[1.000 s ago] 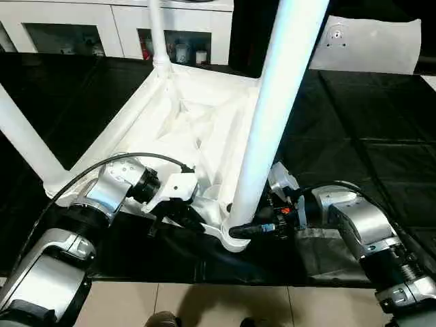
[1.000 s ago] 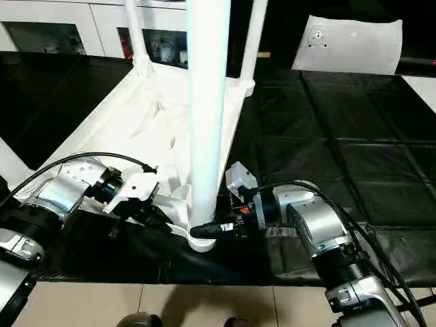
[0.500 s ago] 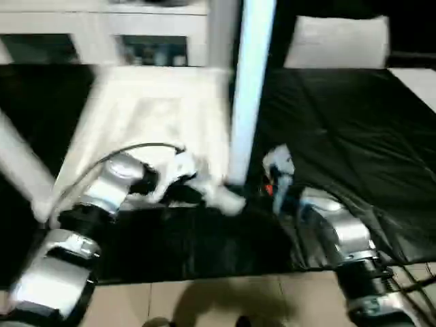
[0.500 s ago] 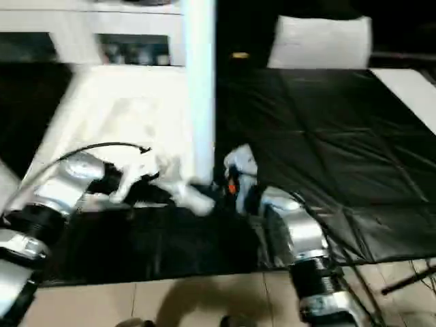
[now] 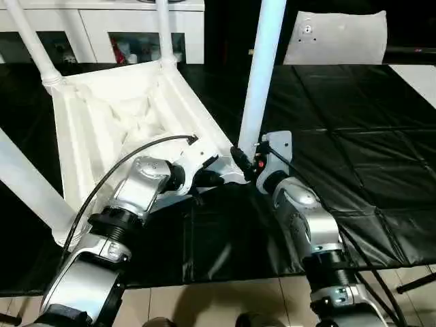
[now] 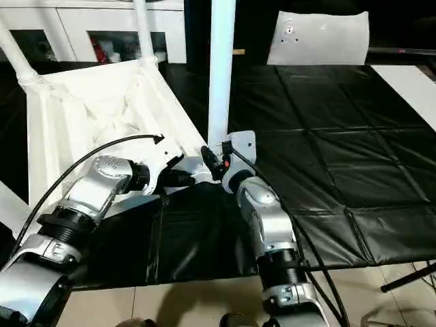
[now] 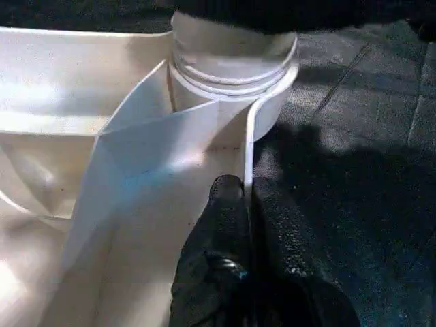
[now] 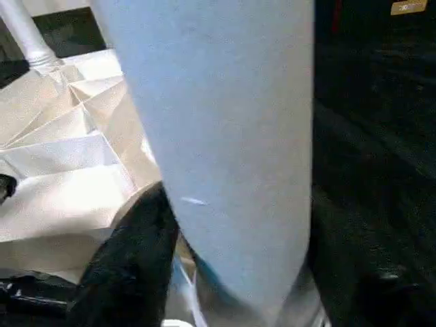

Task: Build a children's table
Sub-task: Rotate leg to tighten

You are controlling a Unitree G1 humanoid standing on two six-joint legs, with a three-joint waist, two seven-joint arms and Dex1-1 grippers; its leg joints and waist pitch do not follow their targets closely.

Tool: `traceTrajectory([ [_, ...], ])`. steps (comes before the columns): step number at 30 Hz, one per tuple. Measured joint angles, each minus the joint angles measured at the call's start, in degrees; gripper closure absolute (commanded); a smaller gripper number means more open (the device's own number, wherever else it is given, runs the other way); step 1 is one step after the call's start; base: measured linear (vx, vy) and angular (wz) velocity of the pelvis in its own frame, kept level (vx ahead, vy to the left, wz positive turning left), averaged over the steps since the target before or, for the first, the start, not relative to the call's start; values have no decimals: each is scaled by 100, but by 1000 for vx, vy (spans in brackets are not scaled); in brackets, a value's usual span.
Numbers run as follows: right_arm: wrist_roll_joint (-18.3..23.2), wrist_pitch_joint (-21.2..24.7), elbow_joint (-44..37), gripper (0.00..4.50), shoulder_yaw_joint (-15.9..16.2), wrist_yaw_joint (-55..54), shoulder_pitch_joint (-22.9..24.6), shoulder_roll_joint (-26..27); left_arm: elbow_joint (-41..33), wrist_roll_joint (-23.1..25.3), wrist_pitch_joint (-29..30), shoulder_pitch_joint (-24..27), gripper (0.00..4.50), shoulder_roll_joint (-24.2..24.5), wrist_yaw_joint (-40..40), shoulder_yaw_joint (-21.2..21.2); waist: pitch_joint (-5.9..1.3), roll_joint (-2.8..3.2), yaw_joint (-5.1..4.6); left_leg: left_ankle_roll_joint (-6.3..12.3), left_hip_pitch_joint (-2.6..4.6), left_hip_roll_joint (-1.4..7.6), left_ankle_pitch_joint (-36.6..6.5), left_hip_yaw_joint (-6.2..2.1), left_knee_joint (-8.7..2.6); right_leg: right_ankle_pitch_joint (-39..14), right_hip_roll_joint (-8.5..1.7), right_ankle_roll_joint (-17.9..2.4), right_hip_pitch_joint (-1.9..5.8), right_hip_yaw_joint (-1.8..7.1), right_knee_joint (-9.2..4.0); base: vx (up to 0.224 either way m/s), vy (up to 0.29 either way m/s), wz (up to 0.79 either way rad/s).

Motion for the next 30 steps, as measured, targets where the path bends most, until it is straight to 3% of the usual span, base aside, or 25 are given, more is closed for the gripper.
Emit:
traceTrajectory([
  [5, 64, -57, -210, 100, 45, 525, 196, -220, -100, 2, -96, 1, 450, 111, -178, -114, 11, 18, 22, 12, -3, 1, -6, 0, 0, -1, 0, 0, 0, -4, -11, 0, 0, 0],
  [13, 401, -151, -488, 28, 384, 2239, 674, -1250, 58, -61, -1133, 71, 450, 625, -1091, -287, 29, 43, 102, 51, -3, 11, 7, -4, 7, -3, 0, -1, -4, -25, -13, 0, 0, 0],
  [18, 541, -215, -582, 28, 676, 3571, 741, -2025, 401, -246, -2082, 89, 450, 983, -2011, -416, 32, 49, 203, 49, -7, 13, 6, -8, 25, -3, -4, -1, -1, -33, -11, 0, 0, 0],
  [26, 748, -290, -420, 28, 968, 4851, 343, -2368, 699, -288, -2666, -44, 450, 1165, -3004, -637, 32, 49, 347, 52, -9, 17, 8, -8, 37, -2, -6, -2, -1, -40, 1, 0, 0, 0],
  [27, 762, -290, -375, 55, 971, 4967, 299, -2389, 737, -286, -2717, -65, 450, 1171, -3066, -653, 31, 48, 356, 52, -9, 18, 8, -8, 39, -2, -6, -2, -1, -41, 2, 0, 0, 0],
  [30, 861, -240, -189, 68, 1022, 5322, 188, -2452, 913, -280, -2916, -170, 450, 1186, -3194, -717, 31, 47, 358, 53, -11, 21, 8, -7, 46, -1, -6, -3, -1, -46, 5, 0, 0, 0],
])
